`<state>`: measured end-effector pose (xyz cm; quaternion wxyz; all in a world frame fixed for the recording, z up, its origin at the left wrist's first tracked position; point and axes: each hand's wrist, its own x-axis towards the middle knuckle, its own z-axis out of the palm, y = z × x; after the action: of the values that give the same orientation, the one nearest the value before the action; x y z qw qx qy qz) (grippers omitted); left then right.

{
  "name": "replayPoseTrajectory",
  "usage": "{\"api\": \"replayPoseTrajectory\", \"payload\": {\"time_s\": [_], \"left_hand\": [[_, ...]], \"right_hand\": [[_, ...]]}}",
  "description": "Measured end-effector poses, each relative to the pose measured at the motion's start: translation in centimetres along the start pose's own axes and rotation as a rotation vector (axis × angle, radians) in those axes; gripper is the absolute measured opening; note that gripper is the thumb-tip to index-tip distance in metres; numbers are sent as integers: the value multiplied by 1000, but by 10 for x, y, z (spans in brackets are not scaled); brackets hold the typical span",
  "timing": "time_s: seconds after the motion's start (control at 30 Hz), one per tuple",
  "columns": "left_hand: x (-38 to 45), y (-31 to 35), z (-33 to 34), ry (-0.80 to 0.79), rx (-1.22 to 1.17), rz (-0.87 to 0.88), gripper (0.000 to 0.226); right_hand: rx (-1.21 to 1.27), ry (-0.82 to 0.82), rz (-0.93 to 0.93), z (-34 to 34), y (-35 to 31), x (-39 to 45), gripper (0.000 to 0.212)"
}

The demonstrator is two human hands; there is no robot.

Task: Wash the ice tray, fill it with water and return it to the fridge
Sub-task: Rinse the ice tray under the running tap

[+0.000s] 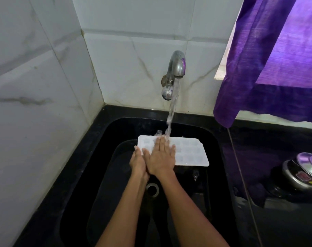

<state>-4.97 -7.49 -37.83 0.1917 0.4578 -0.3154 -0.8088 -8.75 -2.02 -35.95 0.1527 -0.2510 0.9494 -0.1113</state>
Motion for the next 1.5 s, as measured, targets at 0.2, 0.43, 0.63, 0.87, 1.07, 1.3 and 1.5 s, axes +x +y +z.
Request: {"api": "replayPoseTrajectory", "payload": {"time_s": [0.2, 0.43, 0.63, 0.87, 1.07, 1.3, 1.5], "left_hand": [[11, 6, -11, -3, -24, -11, 52], [5, -8, -25, -51, 1, -49, 56], [14, -30, -47, -7, -231, -460, 95], [19, -16, -49, -28, -207, -389, 30], [17, -13, -45, -86, -118, -227, 20], [9, -19, -14, -209, -70, -186, 37], [13, -7, -16, -123, -131, -158, 39]], "right_hand": [[67, -20, 155, -19, 23, 19, 114], [165, -135, 236, -57, 52, 33, 68], [-18, 26, 183, -9, 53, 5, 21], [-2, 139, -144, 43, 59, -29, 34], [83, -153, -93, -4, 33, -4, 33], [44, -89, -237, 15, 13, 5, 55], [-2, -107, 77, 6, 64, 13, 84]]}}
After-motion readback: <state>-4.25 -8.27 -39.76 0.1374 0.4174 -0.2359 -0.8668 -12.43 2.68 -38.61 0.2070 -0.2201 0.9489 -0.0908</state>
